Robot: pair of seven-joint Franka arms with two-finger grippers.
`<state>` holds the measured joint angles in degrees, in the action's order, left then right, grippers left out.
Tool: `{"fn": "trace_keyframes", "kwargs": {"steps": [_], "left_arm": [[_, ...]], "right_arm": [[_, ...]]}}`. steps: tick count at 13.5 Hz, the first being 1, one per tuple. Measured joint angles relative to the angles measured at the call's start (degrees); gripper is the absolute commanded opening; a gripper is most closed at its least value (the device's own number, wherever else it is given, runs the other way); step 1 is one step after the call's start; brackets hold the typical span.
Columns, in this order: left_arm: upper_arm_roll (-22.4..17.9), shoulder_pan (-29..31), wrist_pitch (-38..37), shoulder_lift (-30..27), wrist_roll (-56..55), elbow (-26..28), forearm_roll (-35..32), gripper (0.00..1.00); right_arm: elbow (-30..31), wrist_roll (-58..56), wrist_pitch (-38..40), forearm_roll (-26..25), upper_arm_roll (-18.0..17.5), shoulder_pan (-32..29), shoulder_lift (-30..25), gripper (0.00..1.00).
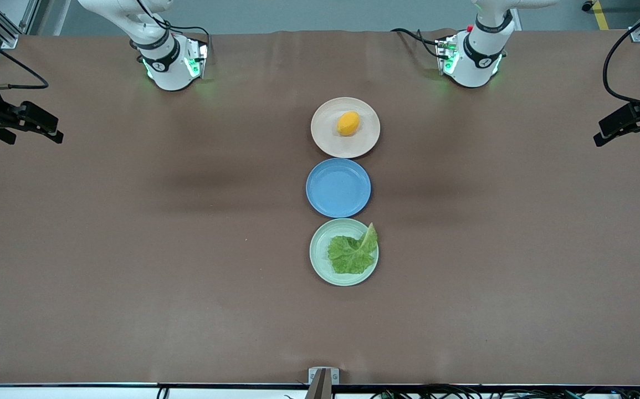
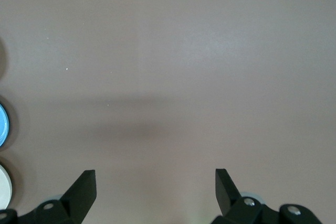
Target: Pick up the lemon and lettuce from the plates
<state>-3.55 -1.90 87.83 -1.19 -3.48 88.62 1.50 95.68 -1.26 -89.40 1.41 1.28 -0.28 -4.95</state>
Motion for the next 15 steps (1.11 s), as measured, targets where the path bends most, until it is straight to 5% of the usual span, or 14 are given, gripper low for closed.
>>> {"fn": "trace_keyframes", "kwargs": {"steps": [10, 15], "left_arm": [[0.0, -0.01, -0.57, 0.25, -0.14, 0.11, 0.08, 1.0], [1.18, -4.94, 0.2, 7.17, -6.27, 0.36, 5.35, 1.0]], "right_arm": [[0.04, 0.0, 0.04, 0.0, 0.16, -0.3, 0.0, 1.0], [0.11, 0.0, 0.05, 0.0, 0.16, -0.33, 0.0, 1.0]]}}
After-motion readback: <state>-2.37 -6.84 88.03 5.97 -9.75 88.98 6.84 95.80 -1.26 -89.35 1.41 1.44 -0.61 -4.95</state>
